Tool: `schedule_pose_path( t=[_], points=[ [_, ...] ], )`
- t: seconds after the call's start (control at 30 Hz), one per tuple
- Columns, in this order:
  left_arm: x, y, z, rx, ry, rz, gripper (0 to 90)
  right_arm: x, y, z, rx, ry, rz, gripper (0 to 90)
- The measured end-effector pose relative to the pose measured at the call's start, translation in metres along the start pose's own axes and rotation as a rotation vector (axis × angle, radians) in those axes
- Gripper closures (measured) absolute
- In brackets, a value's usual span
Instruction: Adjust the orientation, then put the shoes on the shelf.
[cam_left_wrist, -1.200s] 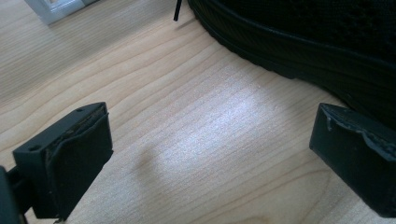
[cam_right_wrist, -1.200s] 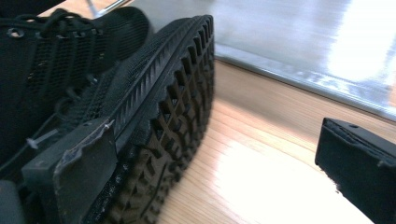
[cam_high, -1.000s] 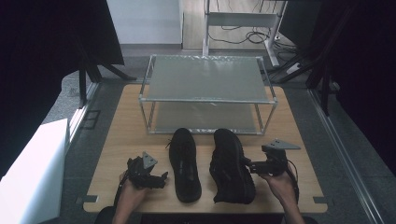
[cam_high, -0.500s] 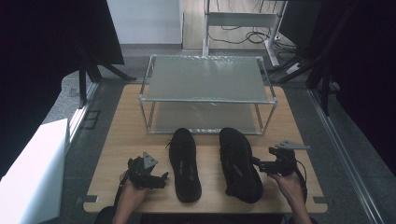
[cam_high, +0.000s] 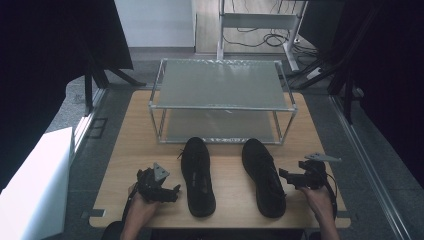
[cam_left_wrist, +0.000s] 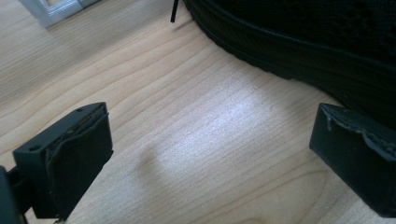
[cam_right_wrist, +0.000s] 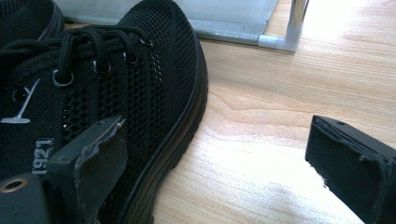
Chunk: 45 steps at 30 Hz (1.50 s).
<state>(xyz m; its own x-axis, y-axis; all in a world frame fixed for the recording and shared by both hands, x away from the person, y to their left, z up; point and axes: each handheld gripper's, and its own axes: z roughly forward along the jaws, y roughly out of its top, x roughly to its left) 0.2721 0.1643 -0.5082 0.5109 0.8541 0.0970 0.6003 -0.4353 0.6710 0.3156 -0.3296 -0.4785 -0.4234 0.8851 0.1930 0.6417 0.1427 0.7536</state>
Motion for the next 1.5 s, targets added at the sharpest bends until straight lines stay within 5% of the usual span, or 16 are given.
schedule_pose_path(
  t=[0.47, 0.67, 0.97, 1.1, 1.3, 1.5],
  points=[
    [0.002, 0.006, -0.011, -0.048, -0.001, -0.076, 0.0, 0.002, 0.001, -0.015, -0.035, 0.043, 0.010, 3.1],
    [-0.001, 0.012, -0.018, -0.080, 0.030, -0.101, 1.3, 0.004, 0.001, -0.022, -0.057, 0.091, 0.062, 2.4],
    [-0.014, 0.028, -0.029, -0.165, -0.040, -0.161, 1.7, 0.010, 0.001, -0.027, -0.091, 0.167, 0.093, 1.7],
    [-0.022, 0.036, -0.027, -0.186, -0.086, -0.194, 1.6, 0.017, 0.000, -0.020, -0.056, 0.194, 0.071, 1.8],
    [-0.037, 0.046, -0.017, -0.178, -0.151, -0.201, 1.5, 0.029, -0.002, -0.005, -0.007, 0.240, -0.006, 9.7],
    [-0.048, 0.051, 0.000, -0.120, -0.153, -0.197, 1.5, 0.034, -0.003, 0.010, 0.018, 0.265, 0.001, 15.3]
  ],
)
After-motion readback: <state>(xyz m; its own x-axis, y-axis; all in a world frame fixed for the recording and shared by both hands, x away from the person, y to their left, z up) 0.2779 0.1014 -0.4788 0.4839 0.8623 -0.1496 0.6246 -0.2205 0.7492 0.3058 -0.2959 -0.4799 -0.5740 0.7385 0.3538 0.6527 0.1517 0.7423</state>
